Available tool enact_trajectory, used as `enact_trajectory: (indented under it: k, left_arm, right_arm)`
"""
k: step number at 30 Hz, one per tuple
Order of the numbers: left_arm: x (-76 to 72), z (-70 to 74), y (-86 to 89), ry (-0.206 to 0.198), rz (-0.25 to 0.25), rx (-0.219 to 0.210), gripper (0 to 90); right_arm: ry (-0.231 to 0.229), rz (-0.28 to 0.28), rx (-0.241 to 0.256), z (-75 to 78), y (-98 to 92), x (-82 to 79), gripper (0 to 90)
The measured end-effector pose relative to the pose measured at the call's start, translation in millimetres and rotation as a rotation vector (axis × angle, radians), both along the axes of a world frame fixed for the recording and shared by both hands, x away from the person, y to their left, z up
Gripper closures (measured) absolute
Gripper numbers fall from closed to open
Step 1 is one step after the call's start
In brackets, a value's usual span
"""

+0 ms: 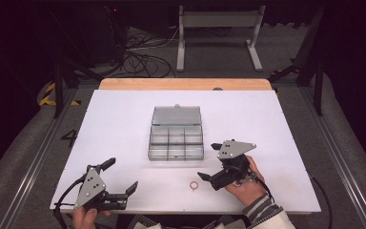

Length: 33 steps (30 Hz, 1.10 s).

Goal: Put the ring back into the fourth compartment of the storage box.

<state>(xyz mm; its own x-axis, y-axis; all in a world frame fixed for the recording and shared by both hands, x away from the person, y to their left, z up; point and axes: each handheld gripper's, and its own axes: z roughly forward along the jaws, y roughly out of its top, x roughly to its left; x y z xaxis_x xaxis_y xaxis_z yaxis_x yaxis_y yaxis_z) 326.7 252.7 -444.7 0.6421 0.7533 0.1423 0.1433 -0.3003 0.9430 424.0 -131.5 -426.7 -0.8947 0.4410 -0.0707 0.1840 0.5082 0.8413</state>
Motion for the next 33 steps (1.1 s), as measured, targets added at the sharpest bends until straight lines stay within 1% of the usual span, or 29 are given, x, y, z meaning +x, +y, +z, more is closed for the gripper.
enact_trajectory:
  k: [4,5,8,9,11,12,13,14,18,20,22,23,24,27,33]
  left_arm:
    - [0.3,-0.1,0.1,0.001,0.0,0.0,3.1]
    - [0.1,-0.3,-0.2,0.005,-0.001,-0.003,3.1]
    - [0.0,-0.4,-0.6,0.005,-0.002,-0.003,3.1]
    - [0.0,-0.3,-0.6,0.005,-0.001,-0.003,3.1]
    - [0.0,-0.3,-0.5,0.005,-0.001,-0.004,3.2]
    - [-0.2,-0.6,-0.8,0.01,0.0,-0.008,3.1]
    - [0.0,-0.6,-0.8,0.011,0.0,-0.007,3.1]
    - [0.1,-0.6,-0.9,0.009,0.0,-0.005,3.1]
    - [-0.1,-0.6,-0.7,0.01,-0.001,-0.007,3.1]
    - [0.1,-0.3,-0.3,0.006,-0.002,-0.002,3.1]
    - [-0.1,-0.4,-0.6,0.009,-0.002,-0.005,3.1]
    - [-0.2,-0.5,-0.8,0.01,-0.002,-0.007,3.1]
    - [-0.1,-0.6,-0.8,0.011,-0.001,-0.007,3.1]
    - [-0.1,-0.5,-0.7,0.01,-0.001,-0.007,3.1]
    - [-0.2,-0.5,-0.7,0.01,-0.002,-0.007,3.1]
  right_arm:
    - [0.024,-0.016,-0.013,0.0,0.4,-0.4,0.0]
    - [0.024,-0.016,-0.013,0.0,0.4,-0.4,0.0]
    - [0.046,-0.014,0.0,1.1,-0.1,-0.2,0.0]
    - [0.062,-0.008,0.004,1.8,0.0,0.3,0.0]
    - [0.07,-0.007,0.001,2.0,0.3,0.6,0.0]
    - [0.08,-0.008,-0.01,2.7,1.5,0.6,0.8]
    - [0.08,-0.008,-0.01,2.7,1.5,0.6,0.8]
    - [0.087,-0.007,-0.025,3.3,2.7,0.4,2.8]
    - [0.103,-0.006,-0.037,3.2,4.4,0.8,5.0]
    - [0.13,0.003,-0.053,2.5,6.9,2.3,6.6]
    - [0.135,0.004,-0.061,2.1,7.7,2.9,7.1]
    - [0.152,0.006,-0.074,0.9,9.9,4.1,8.2]
    - [0.152,0.006,-0.074,0.9,9.9,4.1,8.2]
    - [0.179,0.012,-0.1,-0.5,13.5,5.9,11.3]
    - [0.205,0.016,-0.121,-2.0,17.1,7.2,15.3]
